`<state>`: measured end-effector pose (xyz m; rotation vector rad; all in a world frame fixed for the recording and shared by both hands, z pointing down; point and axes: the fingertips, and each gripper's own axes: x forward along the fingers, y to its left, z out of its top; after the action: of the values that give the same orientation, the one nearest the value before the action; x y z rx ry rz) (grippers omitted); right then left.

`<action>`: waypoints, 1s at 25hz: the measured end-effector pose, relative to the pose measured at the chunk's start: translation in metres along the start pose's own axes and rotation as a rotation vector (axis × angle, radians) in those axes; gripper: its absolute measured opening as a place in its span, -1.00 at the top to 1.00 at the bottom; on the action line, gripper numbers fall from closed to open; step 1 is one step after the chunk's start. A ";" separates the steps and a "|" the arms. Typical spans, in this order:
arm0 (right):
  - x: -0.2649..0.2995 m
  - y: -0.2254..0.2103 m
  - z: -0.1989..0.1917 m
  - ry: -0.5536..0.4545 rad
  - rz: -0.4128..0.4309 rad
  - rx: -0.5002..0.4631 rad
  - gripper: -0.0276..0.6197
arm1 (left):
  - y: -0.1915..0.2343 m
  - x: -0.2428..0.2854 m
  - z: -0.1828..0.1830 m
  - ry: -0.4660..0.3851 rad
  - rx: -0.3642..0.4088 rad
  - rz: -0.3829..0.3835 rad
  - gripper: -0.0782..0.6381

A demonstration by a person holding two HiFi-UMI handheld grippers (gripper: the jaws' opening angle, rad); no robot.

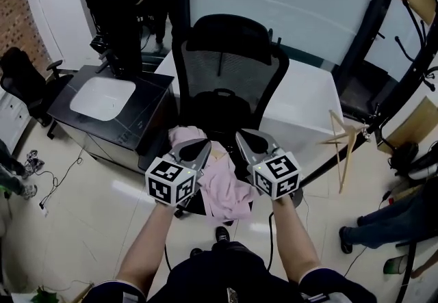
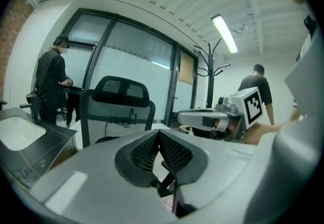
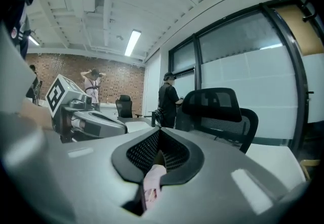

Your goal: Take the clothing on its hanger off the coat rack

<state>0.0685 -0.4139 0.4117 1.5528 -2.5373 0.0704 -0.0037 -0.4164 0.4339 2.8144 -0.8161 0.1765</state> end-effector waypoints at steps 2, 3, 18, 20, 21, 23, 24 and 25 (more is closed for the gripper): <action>-0.002 0.002 0.003 -0.015 -0.001 0.013 0.91 | -0.002 -0.002 0.006 -0.013 0.008 -0.006 0.75; -0.002 0.002 0.004 -0.021 -0.003 0.023 0.91 | -0.003 -0.003 0.008 -0.018 0.010 -0.009 0.75; -0.002 0.013 0.017 -0.037 0.007 0.024 0.91 | -0.002 -0.012 0.018 -0.043 0.023 -0.013 0.75; -0.002 0.014 0.016 -0.033 0.008 0.026 0.91 | -0.002 -0.013 0.019 -0.043 0.025 -0.015 0.75; -0.002 0.015 0.016 -0.032 0.008 0.027 0.91 | -0.002 -0.014 0.019 -0.043 0.027 -0.016 0.75; -0.003 0.016 0.015 -0.030 0.008 0.029 0.91 | -0.003 -0.015 0.019 -0.043 0.031 -0.018 0.75; -0.004 0.017 0.015 -0.030 0.007 0.028 0.91 | -0.004 -0.016 0.020 -0.044 0.033 -0.018 0.75; -0.004 0.018 0.016 -0.030 0.006 0.028 0.91 | -0.004 -0.016 0.020 -0.044 0.034 -0.019 0.75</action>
<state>0.0528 -0.4044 0.3965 1.5676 -2.5751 0.0845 -0.0140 -0.4093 0.4110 2.8661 -0.8027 0.1272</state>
